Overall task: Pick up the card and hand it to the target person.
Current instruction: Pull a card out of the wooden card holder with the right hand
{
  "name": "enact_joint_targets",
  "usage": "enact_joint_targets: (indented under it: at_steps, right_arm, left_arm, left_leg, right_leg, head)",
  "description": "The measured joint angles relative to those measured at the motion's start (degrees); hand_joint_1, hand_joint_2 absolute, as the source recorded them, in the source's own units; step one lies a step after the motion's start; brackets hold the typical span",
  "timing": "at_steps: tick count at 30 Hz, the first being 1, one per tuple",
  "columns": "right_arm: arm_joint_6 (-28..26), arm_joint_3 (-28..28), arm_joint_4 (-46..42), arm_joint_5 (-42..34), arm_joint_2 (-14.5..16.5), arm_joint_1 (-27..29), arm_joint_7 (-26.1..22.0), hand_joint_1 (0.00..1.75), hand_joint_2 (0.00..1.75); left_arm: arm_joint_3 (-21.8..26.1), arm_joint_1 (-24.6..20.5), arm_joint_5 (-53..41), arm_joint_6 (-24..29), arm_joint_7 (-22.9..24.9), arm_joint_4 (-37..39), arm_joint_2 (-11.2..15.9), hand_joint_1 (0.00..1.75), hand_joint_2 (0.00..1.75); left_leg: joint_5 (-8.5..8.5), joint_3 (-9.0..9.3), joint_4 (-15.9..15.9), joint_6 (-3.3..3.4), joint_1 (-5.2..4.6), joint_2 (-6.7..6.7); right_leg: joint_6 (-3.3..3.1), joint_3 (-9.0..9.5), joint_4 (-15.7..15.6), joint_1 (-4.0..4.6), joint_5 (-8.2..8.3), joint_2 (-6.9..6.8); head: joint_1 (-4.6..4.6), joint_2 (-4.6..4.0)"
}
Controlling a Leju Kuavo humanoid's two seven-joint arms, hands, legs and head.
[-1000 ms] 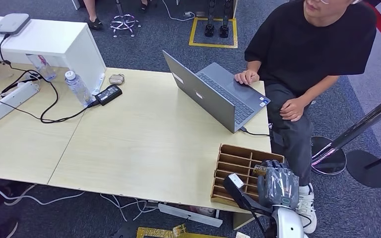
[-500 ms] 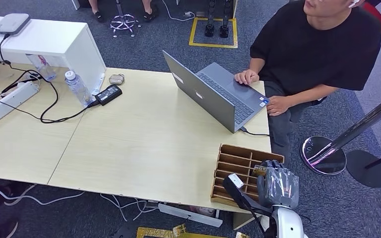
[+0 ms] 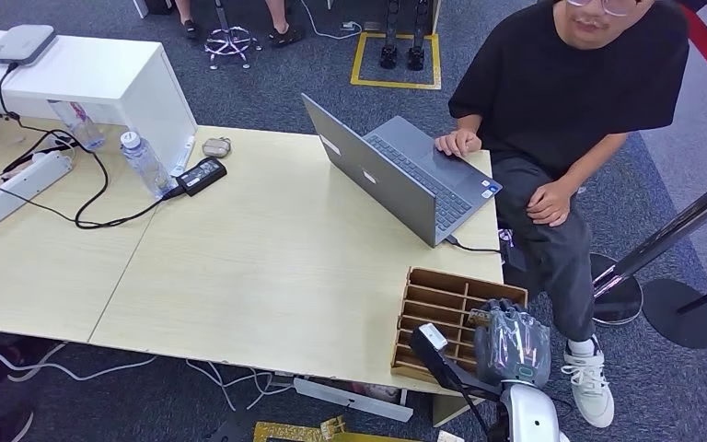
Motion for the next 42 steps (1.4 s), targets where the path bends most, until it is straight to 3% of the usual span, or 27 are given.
enact_joint_targets:
  at_steps: [13,42]
  right_arm:
    - [0.62,0.49,0.0,0.42,-0.03,-0.53,0.28,1.36,1.75]
    - [0.31,0.7,-0.42,1.94,-0.08,-0.64,0.87,1.46,1.75]
  left_arm:
    - [-0.03,0.0,0.17,0.2,0.04,0.0,0.0,0.0,0.0]
    - [-0.35,0.0,0.28,0.21,-0.17,0.0,0.0,0.0,0.0]
  left_leg:
    - [0.0,0.0,0.0,0.0,0.0,0.0]
    - [0.0,0.01,0.0,0.0,0.0,0.0]
  right_leg:
    - [0.0,0.0,0.0,0.0,0.0,0.0]
    - [0.0,0.0,0.0,0.0,0.0,0.01]
  head:
    - [0.0,0.0]
    - [0.0,0.0]
